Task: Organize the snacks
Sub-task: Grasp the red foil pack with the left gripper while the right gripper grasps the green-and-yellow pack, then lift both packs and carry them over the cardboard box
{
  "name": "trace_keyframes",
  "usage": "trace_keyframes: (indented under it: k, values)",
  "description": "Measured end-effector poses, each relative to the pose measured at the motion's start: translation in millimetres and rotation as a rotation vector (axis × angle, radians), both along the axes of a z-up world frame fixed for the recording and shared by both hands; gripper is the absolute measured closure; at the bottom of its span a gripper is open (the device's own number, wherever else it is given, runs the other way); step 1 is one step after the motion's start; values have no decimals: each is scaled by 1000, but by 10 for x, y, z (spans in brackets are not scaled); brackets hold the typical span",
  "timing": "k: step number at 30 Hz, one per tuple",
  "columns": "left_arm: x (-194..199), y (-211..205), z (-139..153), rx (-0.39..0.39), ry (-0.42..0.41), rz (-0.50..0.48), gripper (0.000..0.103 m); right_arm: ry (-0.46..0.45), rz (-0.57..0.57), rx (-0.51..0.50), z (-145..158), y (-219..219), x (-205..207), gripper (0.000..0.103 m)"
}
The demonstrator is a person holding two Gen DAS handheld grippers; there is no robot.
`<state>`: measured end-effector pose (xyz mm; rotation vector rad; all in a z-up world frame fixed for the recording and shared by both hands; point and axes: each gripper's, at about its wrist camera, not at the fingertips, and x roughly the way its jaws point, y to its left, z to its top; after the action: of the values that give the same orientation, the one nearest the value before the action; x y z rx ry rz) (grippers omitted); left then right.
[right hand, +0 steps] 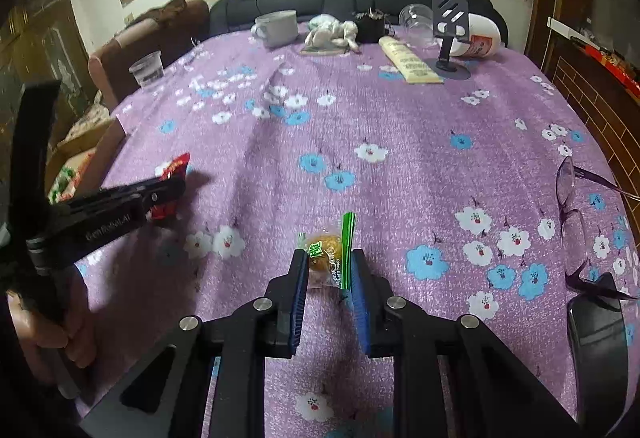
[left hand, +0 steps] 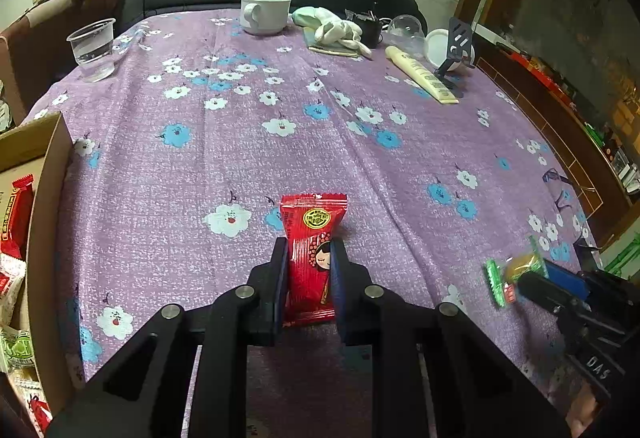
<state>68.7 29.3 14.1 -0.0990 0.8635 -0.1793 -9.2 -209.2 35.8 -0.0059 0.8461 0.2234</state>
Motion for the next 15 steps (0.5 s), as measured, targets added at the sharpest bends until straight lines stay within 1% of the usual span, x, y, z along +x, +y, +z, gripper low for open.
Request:
trace_keyframes:
  k: [2,7,15]
  values:
    - [-12,-1,23,1,-14,2,86,-33,-3,29,61,-27,-27,81]
    - [-53,-23,88,14,-51,1,86,-79,2,82,141,-31,-81,81]
    - [-154,-125,200,83,-138,-6,86,-131,61,152,191,110,-184,81]
